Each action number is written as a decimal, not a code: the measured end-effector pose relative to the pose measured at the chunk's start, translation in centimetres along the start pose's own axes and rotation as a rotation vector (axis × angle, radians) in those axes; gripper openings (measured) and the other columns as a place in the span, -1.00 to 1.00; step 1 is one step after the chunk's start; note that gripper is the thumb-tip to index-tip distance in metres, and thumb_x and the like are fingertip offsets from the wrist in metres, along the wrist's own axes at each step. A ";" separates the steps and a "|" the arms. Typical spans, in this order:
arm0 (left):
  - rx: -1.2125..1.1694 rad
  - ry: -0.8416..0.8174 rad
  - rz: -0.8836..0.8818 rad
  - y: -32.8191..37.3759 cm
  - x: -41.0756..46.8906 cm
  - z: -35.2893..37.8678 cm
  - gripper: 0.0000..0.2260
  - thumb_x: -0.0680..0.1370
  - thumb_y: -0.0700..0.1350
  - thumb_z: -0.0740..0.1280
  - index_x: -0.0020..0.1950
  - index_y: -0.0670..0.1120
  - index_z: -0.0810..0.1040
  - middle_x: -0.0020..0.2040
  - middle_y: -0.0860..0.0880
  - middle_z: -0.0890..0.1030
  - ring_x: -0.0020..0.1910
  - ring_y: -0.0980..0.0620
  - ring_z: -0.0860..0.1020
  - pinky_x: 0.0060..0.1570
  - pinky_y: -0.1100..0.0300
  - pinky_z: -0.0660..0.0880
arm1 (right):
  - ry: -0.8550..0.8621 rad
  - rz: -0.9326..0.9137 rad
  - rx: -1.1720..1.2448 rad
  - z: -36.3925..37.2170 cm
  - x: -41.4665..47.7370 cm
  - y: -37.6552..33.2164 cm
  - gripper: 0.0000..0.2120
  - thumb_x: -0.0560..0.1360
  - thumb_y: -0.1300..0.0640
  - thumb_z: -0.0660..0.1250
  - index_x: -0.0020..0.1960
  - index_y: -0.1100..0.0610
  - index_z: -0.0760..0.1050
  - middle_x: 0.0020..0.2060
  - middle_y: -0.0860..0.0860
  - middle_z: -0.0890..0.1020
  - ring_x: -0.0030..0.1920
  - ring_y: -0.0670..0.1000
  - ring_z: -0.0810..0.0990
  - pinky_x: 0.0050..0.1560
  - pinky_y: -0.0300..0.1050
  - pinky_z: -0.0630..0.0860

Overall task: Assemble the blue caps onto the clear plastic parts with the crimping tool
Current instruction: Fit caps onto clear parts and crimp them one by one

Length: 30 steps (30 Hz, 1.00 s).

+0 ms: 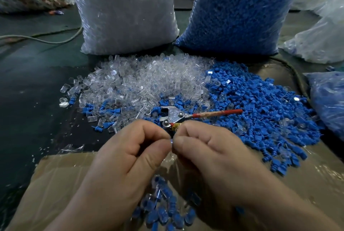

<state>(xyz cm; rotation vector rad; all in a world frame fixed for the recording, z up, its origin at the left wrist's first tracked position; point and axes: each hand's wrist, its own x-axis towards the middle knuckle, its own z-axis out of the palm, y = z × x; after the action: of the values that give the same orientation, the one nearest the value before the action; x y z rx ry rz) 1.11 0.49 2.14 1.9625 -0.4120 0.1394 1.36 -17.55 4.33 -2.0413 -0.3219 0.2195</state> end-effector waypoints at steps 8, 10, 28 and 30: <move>0.254 -0.020 -0.050 0.1 -0.1 -0.6 -0.88 0.44 0.20 0.31 -0.09 0.24 0.57 -0.17 0.26 0.63 -0.22 0.26 0.60 -0.17 0.55 0.46 | 0.179 0.054 0.316 -2.7 0.1 0.7 -0.66 0.55 -0.08 0.20 -0.34 0.03 0.47 -0.48 -0.05 0.46 -0.48 -0.06 0.39 -0.47 -0.23 0.35; 0.274 -0.062 -0.100 -0.2 -0.1 -0.7 -0.97 0.49 0.10 0.35 -0.09 0.24 0.57 -0.21 0.27 0.64 -0.24 0.25 0.60 -0.28 0.39 0.55 | 0.313 -0.033 0.465 -4.5 -0.1 0.9 -0.71 0.54 0.01 0.17 -0.33 0.01 0.45 -0.46 -0.02 0.46 -0.46 -0.02 0.39 -0.48 -0.16 0.36; 0.405 -0.267 0.025 -0.6 -0.1 -1.1 -0.87 0.48 0.04 0.31 -0.28 0.14 0.53 -0.15 0.21 0.57 -0.14 0.19 0.58 -0.16 0.37 0.45 | 0.170 0.400 -0.968 -3.8 -10.2 2.7 -0.07 -0.02 -0.72 -0.45 0.30 -0.43 -0.14 0.25 -0.30 0.19 0.11 -0.21 0.50 -0.03 -0.21 0.52; 0.444 -0.250 0.035 -0.8 -0.3 -1.0 -0.83 0.52 0.09 0.29 -0.27 0.16 0.52 -0.13 0.24 0.57 -0.14 0.22 0.57 -0.24 0.39 0.43 | 0.118 0.534 -1.001 -2.4 -10.9 3.5 0.06 -0.15 -0.68 -0.53 0.31 -0.35 -0.43 0.35 -0.21 -0.11 0.38 -0.15 0.33 0.18 -0.24 0.40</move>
<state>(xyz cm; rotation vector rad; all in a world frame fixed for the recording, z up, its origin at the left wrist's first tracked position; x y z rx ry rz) 1.25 1.78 1.77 2.4225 -0.6190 0.0054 -7.80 -24.60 2.57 -3.0953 0.2708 0.2949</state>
